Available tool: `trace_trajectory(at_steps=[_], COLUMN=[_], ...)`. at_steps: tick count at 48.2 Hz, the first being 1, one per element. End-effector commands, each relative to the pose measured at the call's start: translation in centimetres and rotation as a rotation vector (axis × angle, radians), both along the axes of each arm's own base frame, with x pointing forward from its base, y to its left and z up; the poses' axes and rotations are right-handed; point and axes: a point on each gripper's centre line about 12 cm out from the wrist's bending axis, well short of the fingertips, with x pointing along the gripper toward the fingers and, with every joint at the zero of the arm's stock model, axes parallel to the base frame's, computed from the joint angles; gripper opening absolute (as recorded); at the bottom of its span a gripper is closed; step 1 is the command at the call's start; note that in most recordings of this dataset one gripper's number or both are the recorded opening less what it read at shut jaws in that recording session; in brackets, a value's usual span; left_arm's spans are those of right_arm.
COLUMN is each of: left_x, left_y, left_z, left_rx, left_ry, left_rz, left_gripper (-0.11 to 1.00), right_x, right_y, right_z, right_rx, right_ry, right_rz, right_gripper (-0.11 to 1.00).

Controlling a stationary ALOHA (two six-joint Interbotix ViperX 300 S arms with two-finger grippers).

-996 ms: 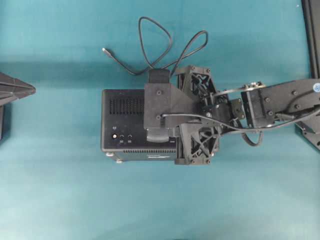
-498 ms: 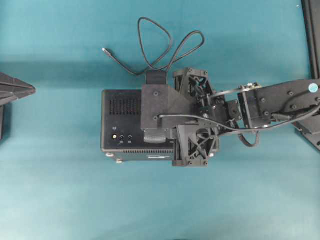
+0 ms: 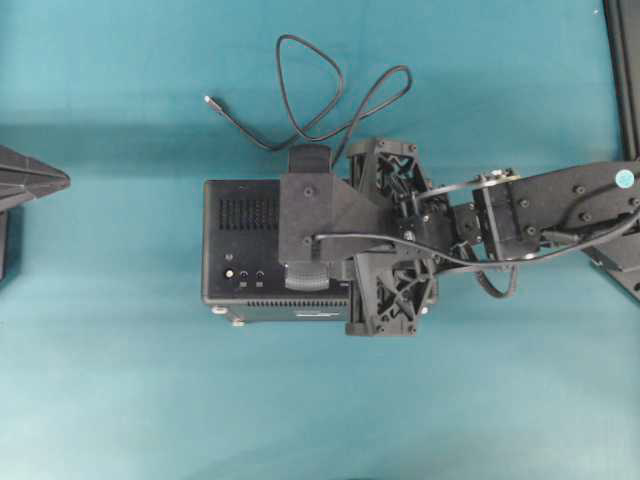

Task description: Insert the USB into the PC box with both arms.

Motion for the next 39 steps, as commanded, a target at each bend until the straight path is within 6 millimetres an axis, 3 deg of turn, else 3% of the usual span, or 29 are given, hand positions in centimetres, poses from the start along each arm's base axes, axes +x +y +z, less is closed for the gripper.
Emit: trace_trajectory(at_steps=[1, 19, 28, 39], left_x=[0.1, 0.0, 0.0, 0.0], left_y=[0.0, 0.0, 0.0, -0.1], left_z=[0.6, 0.6, 0.6, 0.5], left_rx=[0.001, -0.007, -0.01, -0.01], left_ry=[-0.017, -0.016, -0.016, -0.015], left_rz=[-0.002, -0.003, -0.003, -0.005], left_gripper=[0.0, 0.0, 0.0, 0.0], right_x=[-0.5, 0.1, 0.1, 0.0], right_y=[0.8, -1.0, -0.9, 0.6], right_z=[0.3, 0.2, 0.1, -0.3], right_rx=[-0.001, -0.037, -0.034, -0.002], right_ry=[0.01, -0.003, -0.001, 0.014], right_rz=[0.014, -0.013, -0.014, 0.012], right_gripper=[0.09, 0.09, 0.09, 0.09])
